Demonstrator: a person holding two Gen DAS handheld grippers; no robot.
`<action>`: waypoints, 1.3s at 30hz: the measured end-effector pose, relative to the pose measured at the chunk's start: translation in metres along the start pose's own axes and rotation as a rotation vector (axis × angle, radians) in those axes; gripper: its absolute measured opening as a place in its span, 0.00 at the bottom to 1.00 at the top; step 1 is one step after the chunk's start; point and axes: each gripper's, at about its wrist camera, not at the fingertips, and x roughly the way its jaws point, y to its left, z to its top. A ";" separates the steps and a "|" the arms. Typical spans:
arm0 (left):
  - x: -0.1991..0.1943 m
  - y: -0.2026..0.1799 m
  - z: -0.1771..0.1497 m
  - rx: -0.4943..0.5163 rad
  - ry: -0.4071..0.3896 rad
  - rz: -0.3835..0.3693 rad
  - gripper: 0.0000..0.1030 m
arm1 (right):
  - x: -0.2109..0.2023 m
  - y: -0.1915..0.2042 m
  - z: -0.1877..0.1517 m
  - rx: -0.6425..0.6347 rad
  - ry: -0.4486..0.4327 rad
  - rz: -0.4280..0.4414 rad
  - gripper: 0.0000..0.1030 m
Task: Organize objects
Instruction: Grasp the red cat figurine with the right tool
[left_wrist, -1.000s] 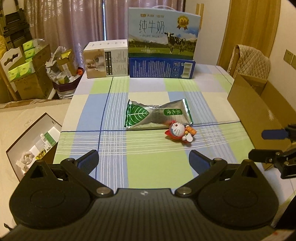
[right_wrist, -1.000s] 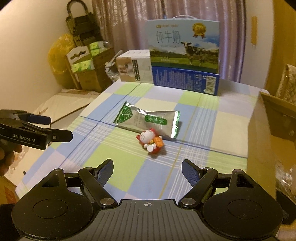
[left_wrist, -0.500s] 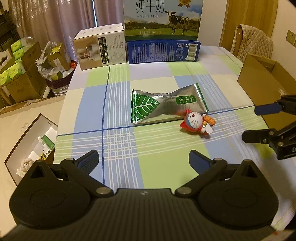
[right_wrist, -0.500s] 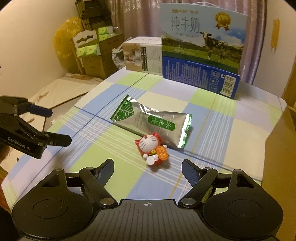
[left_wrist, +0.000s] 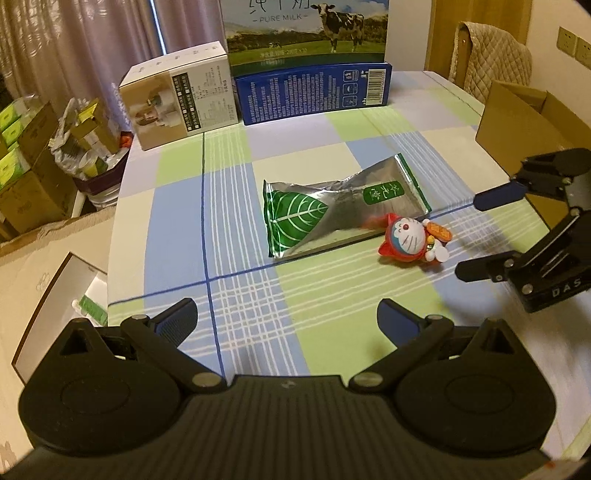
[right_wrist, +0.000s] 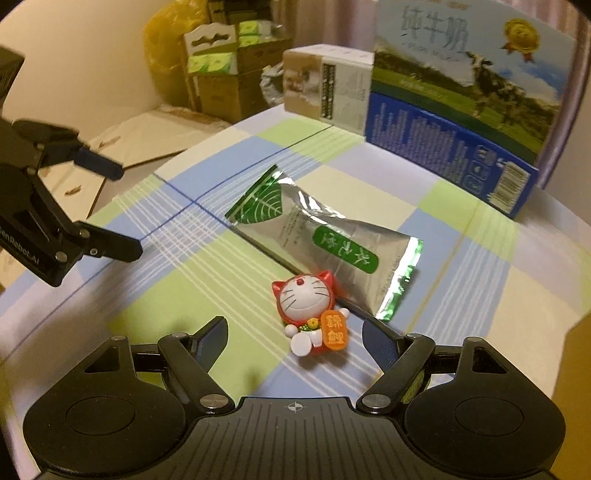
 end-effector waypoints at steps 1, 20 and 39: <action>0.003 0.001 0.001 0.008 0.002 -0.005 0.99 | 0.004 -0.001 0.001 -0.007 0.002 0.004 0.75; 0.045 0.005 0.007 0.065 0.005 -0.063 0.99 | 0.061 -0.007 0.008 -0.157 0.022 0.031 0.55; 0.057 -0.013 0.022 0.173 -0.007 -0.100 0.99 | 0.026 -0.019 -0.024 0.003 0.008 -0.074 0.43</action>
